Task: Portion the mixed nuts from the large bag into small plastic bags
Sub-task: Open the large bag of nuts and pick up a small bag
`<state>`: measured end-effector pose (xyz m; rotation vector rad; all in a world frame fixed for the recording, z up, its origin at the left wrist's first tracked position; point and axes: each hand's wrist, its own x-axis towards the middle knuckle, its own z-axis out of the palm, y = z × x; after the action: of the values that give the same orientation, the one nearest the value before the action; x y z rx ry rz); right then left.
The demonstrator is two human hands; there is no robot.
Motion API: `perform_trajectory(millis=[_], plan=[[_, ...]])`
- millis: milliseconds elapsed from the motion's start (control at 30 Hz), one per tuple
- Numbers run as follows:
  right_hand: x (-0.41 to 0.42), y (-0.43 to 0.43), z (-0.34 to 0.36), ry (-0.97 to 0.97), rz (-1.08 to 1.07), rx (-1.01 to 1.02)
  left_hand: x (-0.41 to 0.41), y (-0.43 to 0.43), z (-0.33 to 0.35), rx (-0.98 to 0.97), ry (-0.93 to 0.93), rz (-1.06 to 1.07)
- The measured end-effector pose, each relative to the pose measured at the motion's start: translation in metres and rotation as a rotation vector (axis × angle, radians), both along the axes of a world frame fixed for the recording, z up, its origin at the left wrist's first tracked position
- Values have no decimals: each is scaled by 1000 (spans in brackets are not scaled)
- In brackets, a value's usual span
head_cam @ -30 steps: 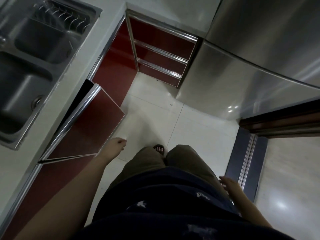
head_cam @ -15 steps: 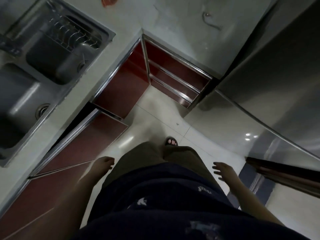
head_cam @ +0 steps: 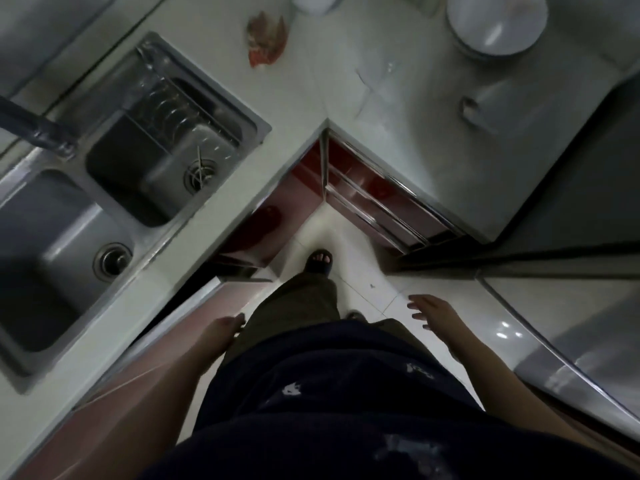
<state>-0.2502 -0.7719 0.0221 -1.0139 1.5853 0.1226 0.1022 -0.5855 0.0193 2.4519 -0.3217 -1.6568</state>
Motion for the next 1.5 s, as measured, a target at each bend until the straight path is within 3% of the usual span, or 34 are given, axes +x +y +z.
perform_trajectory(millis=[300,533,700,833,1133,1367,1500], plan=[[23,-33,8,168,-7,56,33,-177,37,-305,74,-379],[77,-106,37,61,3,-179,37,-246,46,-440,6,-531],[102,-171,61,-12,64,-397,40,-274,40,-416,-21,-460],[101,-205,67,-79,-17,-470,41,-293,33,-388,-114,-474],[81,-267,61,293,-179,-714,9,-362,51,-585,-155,-417],[61,-315,48,401,-351,-476,-3,-424,55,-576,-162,-476],[58,-333,37,298,-376,-368,-4,-447,42,-531,-213,-520]])
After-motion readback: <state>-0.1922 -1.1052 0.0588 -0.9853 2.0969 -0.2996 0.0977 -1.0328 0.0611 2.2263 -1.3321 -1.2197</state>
